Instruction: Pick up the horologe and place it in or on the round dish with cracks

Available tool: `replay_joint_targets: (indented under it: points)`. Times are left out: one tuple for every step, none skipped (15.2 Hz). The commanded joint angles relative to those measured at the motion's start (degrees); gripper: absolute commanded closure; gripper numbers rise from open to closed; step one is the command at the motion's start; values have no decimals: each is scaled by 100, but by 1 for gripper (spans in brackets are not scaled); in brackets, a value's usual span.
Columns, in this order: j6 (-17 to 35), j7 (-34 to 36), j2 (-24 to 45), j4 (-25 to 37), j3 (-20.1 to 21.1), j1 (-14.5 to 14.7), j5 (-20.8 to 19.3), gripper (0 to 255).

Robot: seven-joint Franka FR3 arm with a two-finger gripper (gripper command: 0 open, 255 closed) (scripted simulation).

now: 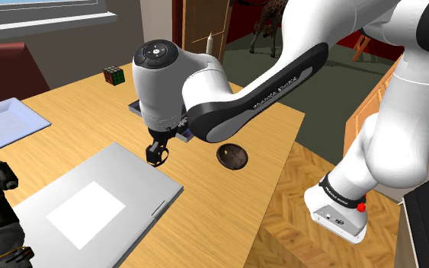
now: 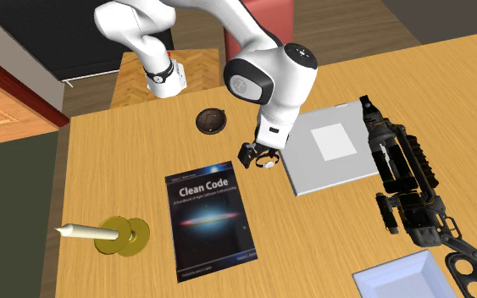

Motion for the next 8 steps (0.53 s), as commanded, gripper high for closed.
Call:
replay_joint_targets:
  points:
    - [1,1,2,1,-1,1,-2,0]
    - [1,1,2,1,-1,1,-2,0]
    - [1,1,2,1,0,0,-1,0]
    - [1,1,2,1,0,0,-1,255]
    - [1,1,2,1,0,0,-1,255]
    - [0,1,2,2,0,1,-1,255]
    - [0,1,2,2,0,1,-1,255]
    - [0,1,2,2,0,1,-1,255]
